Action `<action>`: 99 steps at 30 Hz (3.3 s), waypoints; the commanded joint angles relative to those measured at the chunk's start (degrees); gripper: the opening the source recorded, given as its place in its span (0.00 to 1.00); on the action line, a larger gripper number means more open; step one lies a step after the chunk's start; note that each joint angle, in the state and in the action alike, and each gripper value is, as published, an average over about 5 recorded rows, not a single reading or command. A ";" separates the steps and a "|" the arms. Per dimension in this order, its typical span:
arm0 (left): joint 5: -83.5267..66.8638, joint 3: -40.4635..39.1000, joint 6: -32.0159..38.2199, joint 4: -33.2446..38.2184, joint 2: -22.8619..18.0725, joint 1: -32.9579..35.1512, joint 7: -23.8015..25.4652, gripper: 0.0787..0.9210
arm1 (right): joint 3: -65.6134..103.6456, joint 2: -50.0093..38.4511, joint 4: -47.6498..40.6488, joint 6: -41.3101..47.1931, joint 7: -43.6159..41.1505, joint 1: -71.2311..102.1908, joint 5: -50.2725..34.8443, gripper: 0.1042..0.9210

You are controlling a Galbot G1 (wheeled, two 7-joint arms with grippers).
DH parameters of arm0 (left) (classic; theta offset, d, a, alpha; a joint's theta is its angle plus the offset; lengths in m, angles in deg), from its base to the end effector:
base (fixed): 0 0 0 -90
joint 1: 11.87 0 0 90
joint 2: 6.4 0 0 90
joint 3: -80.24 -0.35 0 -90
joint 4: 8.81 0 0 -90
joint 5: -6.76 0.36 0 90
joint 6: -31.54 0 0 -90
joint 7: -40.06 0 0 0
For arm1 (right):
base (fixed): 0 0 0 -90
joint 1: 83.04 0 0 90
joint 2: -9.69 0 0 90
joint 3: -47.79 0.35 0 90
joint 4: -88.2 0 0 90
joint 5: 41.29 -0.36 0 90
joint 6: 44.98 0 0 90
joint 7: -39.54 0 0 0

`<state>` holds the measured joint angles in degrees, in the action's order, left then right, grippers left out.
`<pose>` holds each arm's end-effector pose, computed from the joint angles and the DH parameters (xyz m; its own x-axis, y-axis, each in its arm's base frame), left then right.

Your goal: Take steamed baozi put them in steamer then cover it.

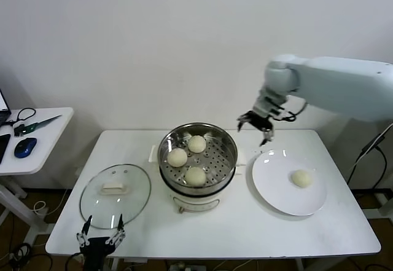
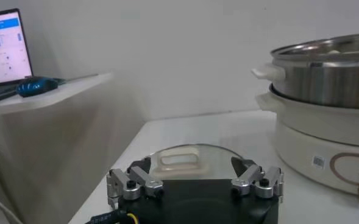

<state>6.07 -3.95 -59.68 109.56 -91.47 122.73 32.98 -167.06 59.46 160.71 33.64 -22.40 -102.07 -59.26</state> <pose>0.1011 0.0473 -0.3463 -0.9458 -0.1722 0.2753 -0.1330 0.9788 0.1556 0.5667 -0.0808 -0.0121 -0.1627 -0.1223 0.9791 -0.7857 -0.5842 -0.2036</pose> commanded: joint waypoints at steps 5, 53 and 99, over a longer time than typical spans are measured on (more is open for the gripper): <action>-0.04 -0.01 0.01 -0.02 -0.14 0.08 0.02 0.88 | 16.37 -20.14 -9.26 15.20 -1.37 24.75 6.37 0.88; 1.19 -0.14 0.05 -0.90 -1.41 0.61 0.14 0.88 | 24.17 -9.10 -19.24 15.43 0.96 27.88 4.42 0.73; 1.11 -0.80 -0.87 0.38 0.07 0.30 -0.11 0.88 | 4.06 13.62 4.29 38.91 18.74 13.00 -20.28 0.72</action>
<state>7.18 -4.66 -60.55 109.86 -91.44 122.90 32.88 -164.23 71.67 166.58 71.26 -5.02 -94.24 -82.26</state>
